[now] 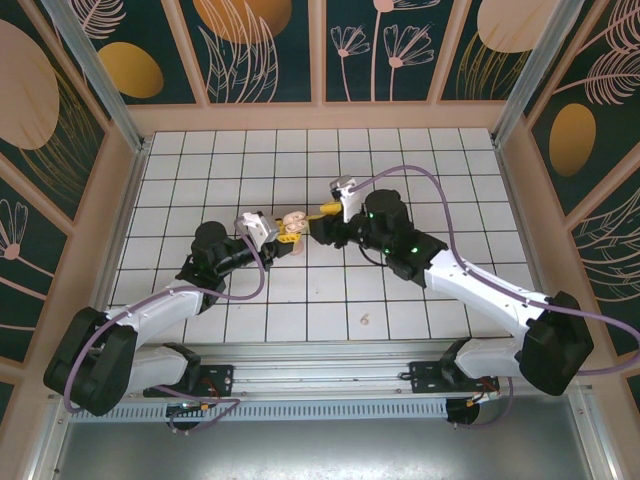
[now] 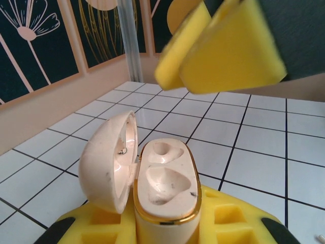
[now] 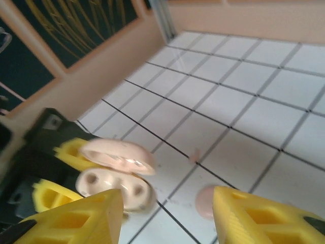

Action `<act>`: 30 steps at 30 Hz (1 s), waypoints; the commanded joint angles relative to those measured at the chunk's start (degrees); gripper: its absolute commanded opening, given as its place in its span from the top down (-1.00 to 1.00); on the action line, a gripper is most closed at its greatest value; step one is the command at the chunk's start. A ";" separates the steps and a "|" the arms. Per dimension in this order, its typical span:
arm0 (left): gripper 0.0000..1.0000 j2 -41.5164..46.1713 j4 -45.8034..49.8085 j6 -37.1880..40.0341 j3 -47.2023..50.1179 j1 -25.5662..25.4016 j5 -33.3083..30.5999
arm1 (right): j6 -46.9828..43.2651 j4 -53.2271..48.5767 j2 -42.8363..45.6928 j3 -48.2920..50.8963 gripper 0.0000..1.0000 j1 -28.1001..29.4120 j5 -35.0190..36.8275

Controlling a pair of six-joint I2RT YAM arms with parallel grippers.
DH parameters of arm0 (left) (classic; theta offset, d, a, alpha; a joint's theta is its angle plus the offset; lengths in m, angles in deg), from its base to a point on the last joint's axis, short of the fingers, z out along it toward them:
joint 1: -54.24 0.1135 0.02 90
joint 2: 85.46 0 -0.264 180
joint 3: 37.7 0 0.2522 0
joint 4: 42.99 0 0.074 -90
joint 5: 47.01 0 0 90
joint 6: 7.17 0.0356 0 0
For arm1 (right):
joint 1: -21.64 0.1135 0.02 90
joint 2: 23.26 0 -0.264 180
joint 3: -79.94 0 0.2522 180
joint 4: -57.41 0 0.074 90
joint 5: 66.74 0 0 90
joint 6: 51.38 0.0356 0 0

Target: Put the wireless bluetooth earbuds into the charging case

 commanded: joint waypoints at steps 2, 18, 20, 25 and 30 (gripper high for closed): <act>0.62 0.08 0.07 -0.64 -1.25 -0.05 -1.62 | 8.79 -15.53 2.39 -2.80 0.00 -1.03 2.06; 0.62 -0.03 1.24 -1.02 -1.72 -0.09 -1.92 | 41.72 -41.37 8.07 15.23 0.06 3.58 -2.04; 0.62 -0.12 1.22 -1.16 -1.75 -0.08 -1.77 | 43.20 -38.82 8.22 17.88 0.06 3.66 -2.94; 0.62 0.34 1.74 -0.92 -1.66 -0.09 -2.45 | 43.89 -35.55 4.86 20.14 0.06 4.02 -4.03; 0.62 0.20 1.84 -0.89 -1.86 -0.03 -2.39 | 43.86 -31.92 1.97 20.67 0.11 4.33 -5.02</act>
